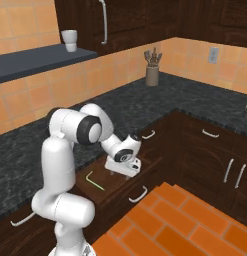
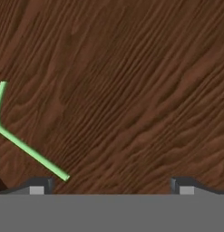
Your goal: Take a straw from the drawer in front and place it inside the glass cup on the dining counter.
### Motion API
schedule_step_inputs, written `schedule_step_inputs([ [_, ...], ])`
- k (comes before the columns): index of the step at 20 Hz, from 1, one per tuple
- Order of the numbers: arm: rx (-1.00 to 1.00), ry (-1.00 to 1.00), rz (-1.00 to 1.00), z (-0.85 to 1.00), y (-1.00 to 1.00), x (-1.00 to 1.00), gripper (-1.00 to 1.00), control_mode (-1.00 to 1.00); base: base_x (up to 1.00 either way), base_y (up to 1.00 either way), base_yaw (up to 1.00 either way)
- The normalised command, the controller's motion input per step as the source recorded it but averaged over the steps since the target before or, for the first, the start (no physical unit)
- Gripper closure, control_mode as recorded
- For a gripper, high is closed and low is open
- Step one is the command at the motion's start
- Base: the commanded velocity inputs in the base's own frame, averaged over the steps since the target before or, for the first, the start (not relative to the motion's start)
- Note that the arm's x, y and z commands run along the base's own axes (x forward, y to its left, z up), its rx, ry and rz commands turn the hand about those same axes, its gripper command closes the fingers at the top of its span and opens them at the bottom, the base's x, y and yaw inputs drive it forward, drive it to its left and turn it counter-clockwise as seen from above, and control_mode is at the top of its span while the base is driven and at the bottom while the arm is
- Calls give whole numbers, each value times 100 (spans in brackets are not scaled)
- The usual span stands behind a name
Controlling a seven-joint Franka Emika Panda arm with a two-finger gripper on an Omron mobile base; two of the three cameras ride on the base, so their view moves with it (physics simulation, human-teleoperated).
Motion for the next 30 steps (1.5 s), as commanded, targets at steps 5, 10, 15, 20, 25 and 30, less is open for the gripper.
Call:
schedule_step_inputs([
  [5,1,0,6,-6,-38,-57,-100,-100,0,0,0],
  [10,0,0,1,0,-43,-64,-100,-100,0,0,0],
  [15,0,1,0,0,-43,-59,-100,-100,0,0,0],
  [20,0,4,0,0,-45,-55,-100,-100,0,0,0],
  [25,0,3,0,1,-42,-45,-100,-100,0,0,0],
  [30,0,0,0,12,-40,-34,-100,-100,0,0,0],
])
